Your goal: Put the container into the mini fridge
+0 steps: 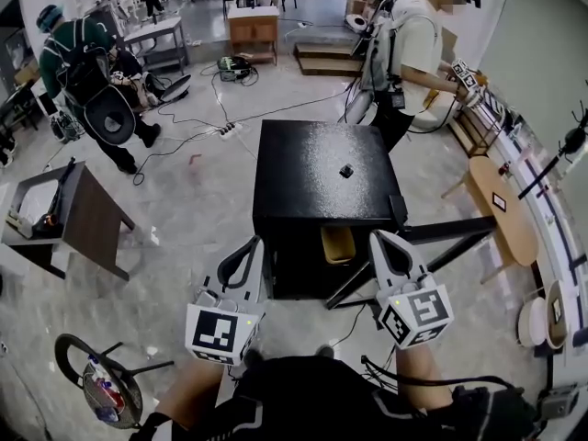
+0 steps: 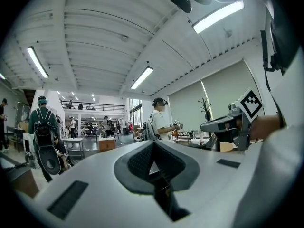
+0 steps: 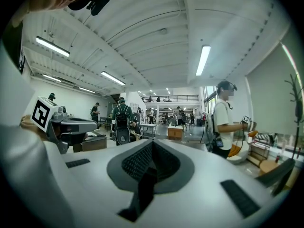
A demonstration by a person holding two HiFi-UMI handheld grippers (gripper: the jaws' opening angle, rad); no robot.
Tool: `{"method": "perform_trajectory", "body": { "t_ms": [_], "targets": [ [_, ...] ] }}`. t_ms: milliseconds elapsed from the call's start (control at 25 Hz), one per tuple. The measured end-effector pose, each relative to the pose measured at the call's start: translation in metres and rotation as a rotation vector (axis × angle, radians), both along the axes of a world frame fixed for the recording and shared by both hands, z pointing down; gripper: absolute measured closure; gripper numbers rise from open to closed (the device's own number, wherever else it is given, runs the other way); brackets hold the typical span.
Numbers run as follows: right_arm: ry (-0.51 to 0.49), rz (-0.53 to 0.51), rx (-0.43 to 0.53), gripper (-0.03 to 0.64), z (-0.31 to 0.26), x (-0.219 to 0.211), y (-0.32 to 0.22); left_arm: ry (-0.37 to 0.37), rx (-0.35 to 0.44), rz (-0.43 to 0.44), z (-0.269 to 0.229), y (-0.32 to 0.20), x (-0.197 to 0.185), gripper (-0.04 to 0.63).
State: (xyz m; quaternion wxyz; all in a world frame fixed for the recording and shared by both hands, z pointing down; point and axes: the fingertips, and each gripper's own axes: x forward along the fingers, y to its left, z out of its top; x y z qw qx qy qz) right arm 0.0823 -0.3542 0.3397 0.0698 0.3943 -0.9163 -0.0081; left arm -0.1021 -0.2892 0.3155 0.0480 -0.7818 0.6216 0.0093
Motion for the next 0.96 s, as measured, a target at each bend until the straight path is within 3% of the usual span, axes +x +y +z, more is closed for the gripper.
{"method": "perform_trajectory", "body": {
  "t_ms": [480, 680, 960],
  "targets": [
    [-0.011, -0.012, 0.004, 0.603, -0.0040, 0.0008, -0.0025, 0.032, -0.018, -0.002, -0.0021, -0.0002, -0.0036, 0.586],
    [-0.006, -0.002, 0.017, 0.603, -0.0045, 0.0003, -0.0032, 0.095, -0.019, 0.046, -0.0026, 0.0031, -0.0028, 0.586],
    [-0.006, 0.001, 0.022, 0.603, -0.0068, 0.0073, -0.0055, 0.088, 0.006, 0.043, -0.0105, 0.0041, 0.0034, 0.586]
  ]
}}
